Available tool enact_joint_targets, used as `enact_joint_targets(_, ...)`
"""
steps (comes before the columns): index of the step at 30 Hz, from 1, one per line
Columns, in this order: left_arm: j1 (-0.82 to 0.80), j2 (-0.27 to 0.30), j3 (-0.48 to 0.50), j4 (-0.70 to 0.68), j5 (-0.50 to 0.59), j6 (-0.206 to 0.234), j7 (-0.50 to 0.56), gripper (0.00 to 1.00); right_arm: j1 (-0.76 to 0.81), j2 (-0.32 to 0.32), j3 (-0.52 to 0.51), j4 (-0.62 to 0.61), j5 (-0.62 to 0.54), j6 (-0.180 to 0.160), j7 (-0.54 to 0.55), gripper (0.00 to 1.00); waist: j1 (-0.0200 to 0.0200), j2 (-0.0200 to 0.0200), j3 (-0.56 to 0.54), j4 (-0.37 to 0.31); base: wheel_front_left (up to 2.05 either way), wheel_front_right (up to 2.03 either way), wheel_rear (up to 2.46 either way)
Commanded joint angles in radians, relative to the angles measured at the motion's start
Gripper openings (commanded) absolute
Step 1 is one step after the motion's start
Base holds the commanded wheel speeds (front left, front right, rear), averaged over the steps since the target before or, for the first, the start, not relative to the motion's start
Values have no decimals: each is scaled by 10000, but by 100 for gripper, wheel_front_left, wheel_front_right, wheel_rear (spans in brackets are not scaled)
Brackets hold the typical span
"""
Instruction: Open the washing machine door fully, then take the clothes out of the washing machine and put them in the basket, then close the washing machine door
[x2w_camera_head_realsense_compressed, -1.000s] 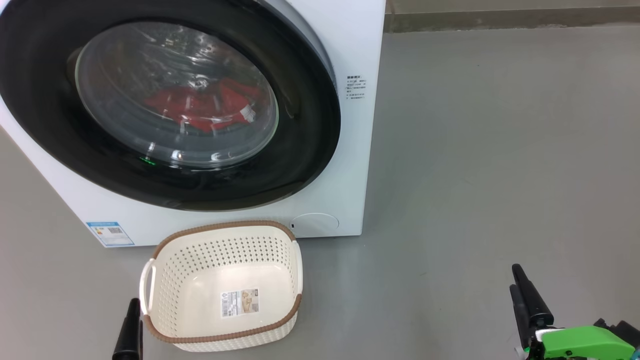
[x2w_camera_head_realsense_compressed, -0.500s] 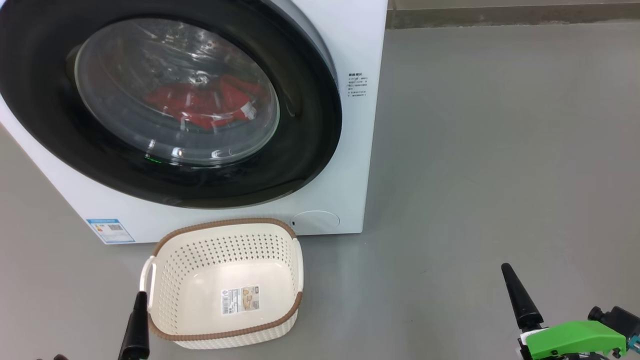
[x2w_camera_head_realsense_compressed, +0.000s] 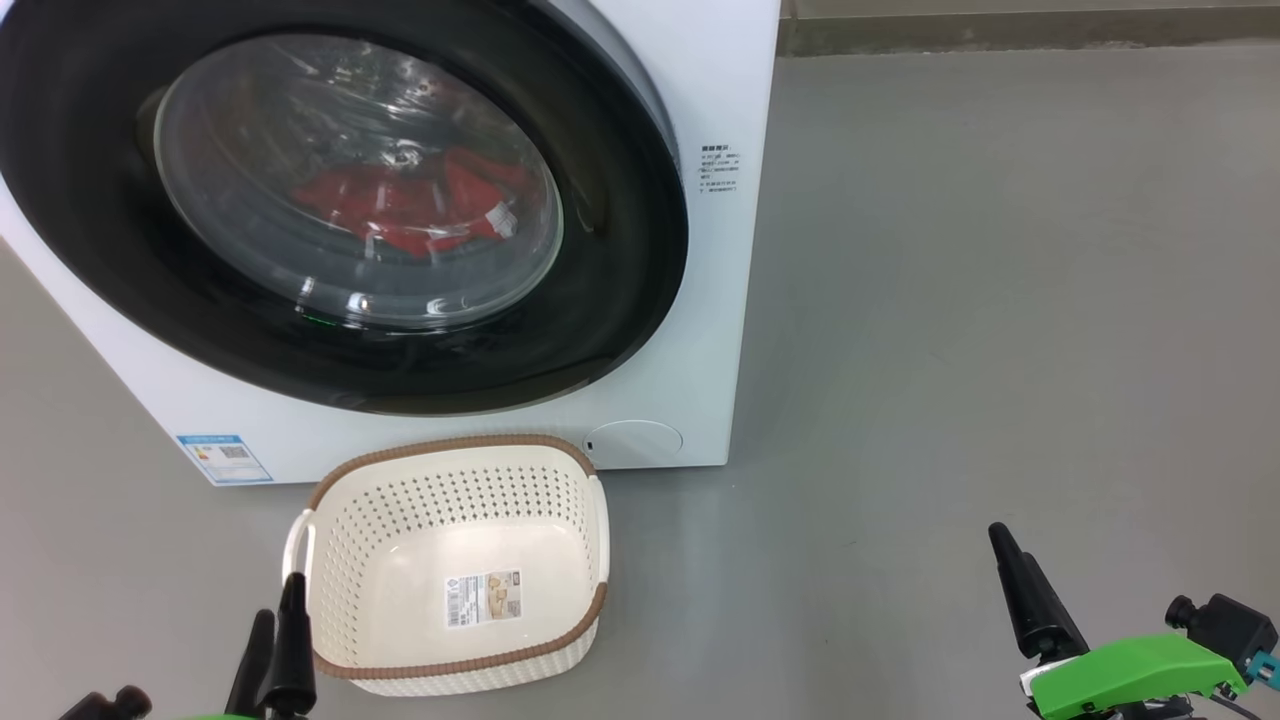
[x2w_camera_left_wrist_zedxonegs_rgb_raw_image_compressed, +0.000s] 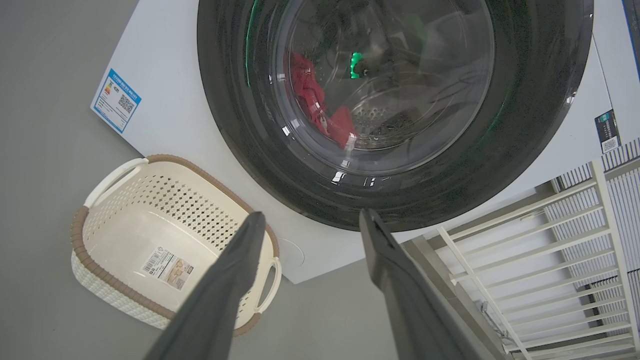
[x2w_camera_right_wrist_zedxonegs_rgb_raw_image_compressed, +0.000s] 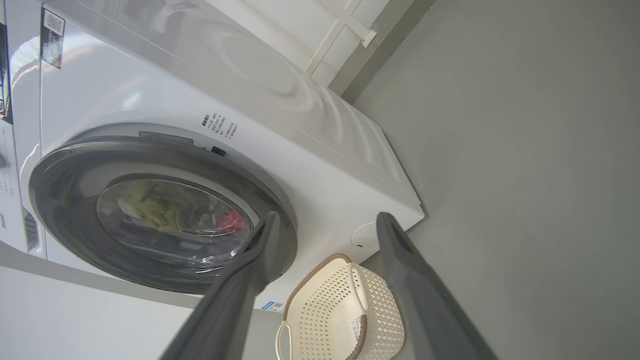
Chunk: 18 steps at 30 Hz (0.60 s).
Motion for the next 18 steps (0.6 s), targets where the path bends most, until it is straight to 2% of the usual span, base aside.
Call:
enact_joint_targets(1,-177,212,85,-349,352,40,-140,100,-390,-185,175,-291,-317,6,-129,100,-1,0,0,7,0,0,0)
enact_joint_targets(18,-81,341,-150,-729,2501,177,-646,100,-415,-480,677,-411,-2141,9,-627,100,-1,0,57,48,0,0,0)
